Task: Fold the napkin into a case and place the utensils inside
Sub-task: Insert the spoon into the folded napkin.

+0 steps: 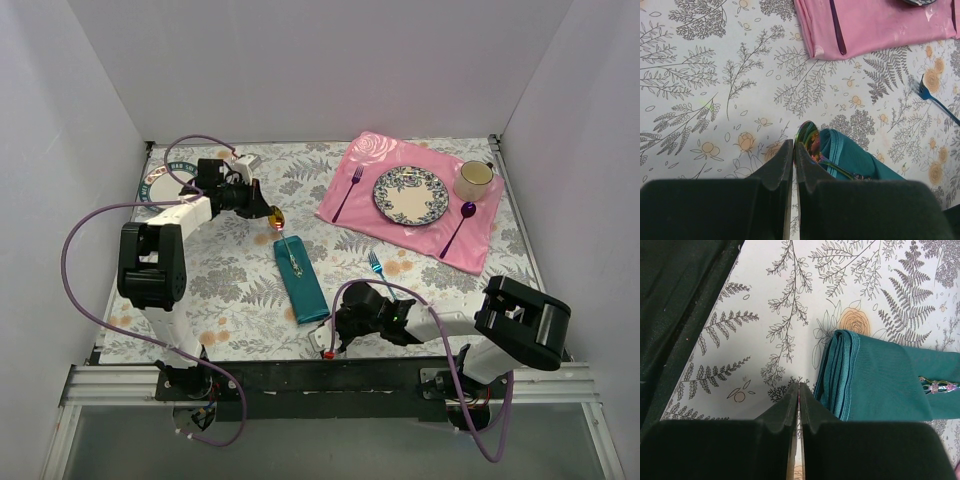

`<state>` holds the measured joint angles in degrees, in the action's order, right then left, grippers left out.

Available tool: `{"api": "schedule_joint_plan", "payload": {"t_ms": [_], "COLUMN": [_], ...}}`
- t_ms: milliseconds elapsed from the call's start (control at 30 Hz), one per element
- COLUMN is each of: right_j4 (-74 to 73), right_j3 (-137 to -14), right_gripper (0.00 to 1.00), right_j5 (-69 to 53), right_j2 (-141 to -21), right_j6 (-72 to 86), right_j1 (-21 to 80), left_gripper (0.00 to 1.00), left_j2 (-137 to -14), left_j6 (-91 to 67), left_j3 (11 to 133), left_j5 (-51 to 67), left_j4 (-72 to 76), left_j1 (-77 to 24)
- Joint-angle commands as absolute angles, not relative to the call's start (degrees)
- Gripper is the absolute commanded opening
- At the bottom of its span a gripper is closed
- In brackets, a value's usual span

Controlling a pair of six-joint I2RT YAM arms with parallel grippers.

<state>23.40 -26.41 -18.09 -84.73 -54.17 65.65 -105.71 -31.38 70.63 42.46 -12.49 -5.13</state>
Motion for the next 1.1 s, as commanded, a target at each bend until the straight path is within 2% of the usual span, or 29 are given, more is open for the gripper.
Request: {"api": "schedule_joint_plan", "payload": {"t_ms": [0, 1067], "right_j4": [24.08, 24.87], "right_j3": [-26.54, -26.28], "right_gripper": [0.10, 0.09], "right_j5": [-17.75, -17.58], "right_j2": [-85.87, -85.96], "right_j6": [-53.88, -55.28], "right_j1": [65.92, 65.83], "left_gripper": [0.00, 0.00], "left_j2": [-105.38, -104.85], "left_j6": [-31.73, -32.34], "left_j3": [70.05, 66.97], "left_j5": [45.88, 47.99], "left_j4": [-10.19, -10.37], "left_j1": [-5.97, -10.99]}}
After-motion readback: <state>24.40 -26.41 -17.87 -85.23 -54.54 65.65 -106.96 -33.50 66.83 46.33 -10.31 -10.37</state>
